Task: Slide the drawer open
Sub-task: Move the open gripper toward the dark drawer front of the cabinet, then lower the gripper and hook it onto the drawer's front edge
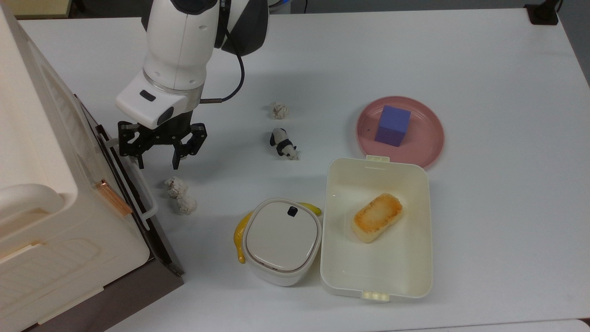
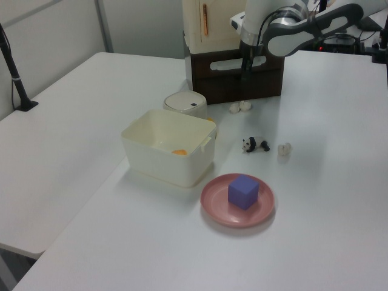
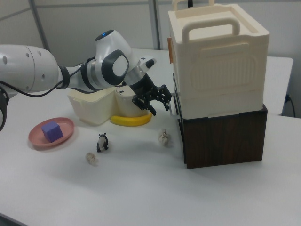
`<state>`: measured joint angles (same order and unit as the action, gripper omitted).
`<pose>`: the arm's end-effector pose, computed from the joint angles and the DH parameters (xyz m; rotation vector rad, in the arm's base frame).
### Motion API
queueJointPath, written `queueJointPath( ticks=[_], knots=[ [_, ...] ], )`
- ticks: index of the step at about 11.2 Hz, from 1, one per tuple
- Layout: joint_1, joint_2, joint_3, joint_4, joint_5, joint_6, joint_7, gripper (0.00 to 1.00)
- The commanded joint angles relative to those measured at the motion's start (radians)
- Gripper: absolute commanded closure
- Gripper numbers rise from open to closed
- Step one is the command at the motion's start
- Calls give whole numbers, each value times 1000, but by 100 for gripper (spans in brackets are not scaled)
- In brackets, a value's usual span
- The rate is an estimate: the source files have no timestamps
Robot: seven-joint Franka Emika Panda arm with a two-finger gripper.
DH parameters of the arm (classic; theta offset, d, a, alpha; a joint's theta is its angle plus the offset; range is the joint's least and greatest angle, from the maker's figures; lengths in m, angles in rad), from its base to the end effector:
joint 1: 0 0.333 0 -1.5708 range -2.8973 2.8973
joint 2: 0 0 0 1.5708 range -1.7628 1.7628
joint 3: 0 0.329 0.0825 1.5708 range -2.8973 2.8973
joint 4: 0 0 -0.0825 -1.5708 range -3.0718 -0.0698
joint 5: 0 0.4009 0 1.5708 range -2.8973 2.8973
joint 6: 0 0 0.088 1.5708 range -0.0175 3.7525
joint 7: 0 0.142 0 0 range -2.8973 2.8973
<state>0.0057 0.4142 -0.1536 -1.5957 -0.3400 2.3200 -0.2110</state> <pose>0.7257 -0.1091 0.4031 2.7042 0.3809 0.3359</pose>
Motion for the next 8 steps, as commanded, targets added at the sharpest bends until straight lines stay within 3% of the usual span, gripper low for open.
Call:
queueJointPath(
  ticks=[1, 4, 8],
  knots=[
    [2, -35, -52, -3, -16, 15, 5, 26],
    [2, -49, -67, 16, -8, 13, 12, 20],
    [2, -45, -98, 7, -8, 15, -45, 20]
  ],
)
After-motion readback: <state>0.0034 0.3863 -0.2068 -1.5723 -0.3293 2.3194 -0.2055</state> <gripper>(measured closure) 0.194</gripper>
